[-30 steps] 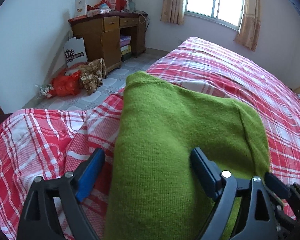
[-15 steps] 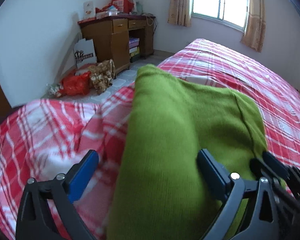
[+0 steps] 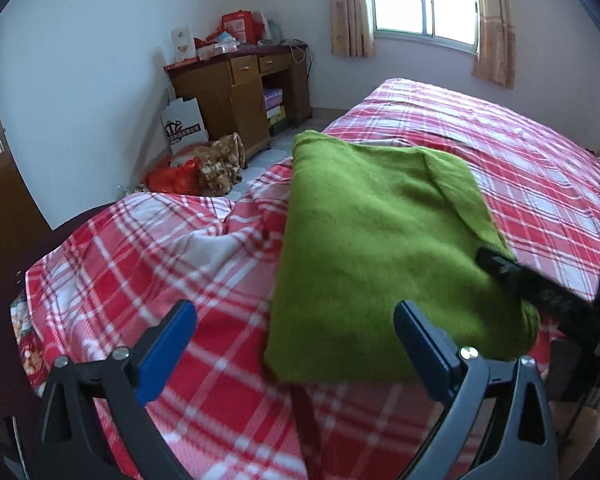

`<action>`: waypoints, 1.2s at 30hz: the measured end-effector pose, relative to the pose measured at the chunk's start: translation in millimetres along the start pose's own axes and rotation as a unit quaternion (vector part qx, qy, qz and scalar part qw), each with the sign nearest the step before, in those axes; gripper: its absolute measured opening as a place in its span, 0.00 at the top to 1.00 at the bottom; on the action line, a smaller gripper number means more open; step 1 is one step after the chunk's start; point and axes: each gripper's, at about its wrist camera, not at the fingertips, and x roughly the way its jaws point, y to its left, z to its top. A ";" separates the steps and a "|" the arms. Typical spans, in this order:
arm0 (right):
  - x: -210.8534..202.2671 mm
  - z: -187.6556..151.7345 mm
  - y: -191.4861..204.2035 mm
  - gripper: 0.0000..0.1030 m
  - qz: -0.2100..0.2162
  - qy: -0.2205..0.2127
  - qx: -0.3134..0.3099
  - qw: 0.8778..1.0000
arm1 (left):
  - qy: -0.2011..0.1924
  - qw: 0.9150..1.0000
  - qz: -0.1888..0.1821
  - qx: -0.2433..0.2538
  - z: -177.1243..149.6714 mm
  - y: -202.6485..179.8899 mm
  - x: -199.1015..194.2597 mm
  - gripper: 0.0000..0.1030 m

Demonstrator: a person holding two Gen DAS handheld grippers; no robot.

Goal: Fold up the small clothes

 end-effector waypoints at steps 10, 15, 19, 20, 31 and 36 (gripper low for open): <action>-50.5 -50.8 20.6 0.05 -0.063 0.011 -0.040 0.997 | -0.021 0.999 -0.014 0.023 -13.1 -5.6 -35.3 0.02; -80.0 -56.4 23.0 0.05 -0.102 0.010 -0.044 0.994 | -0.032 0.999 -0.013 0.034 -20.5 -9.6 -53.0 0.02; -116.9 -56.7 36.5 0.05 -0.111 -0.011 -0.063 0.992 | -0.044 0.998 -0.024 0.028 -23.4 -8.7 -69.2 0.00; -124.9 -56.4 41.0 0.05 -0.115 -0.016 -0.069 0.991 | -0.047 0.998 -0.030 0.023 -23.1 -7.6 -74.1 0.00; -212.3 -52.8 92.8 0.05 -0.132 -0.108 -0.114 0.979 | -0.096 0.994 -0.047 0.032 -19.2 -5.7 -127.1 0.00; -251.5 -43.9 119.7 0.05 -0.133 -0.171 -0.133 0.967 | -0.134 0.990 -0.045 0.028 -12.1 -0.1 -154.5 0.00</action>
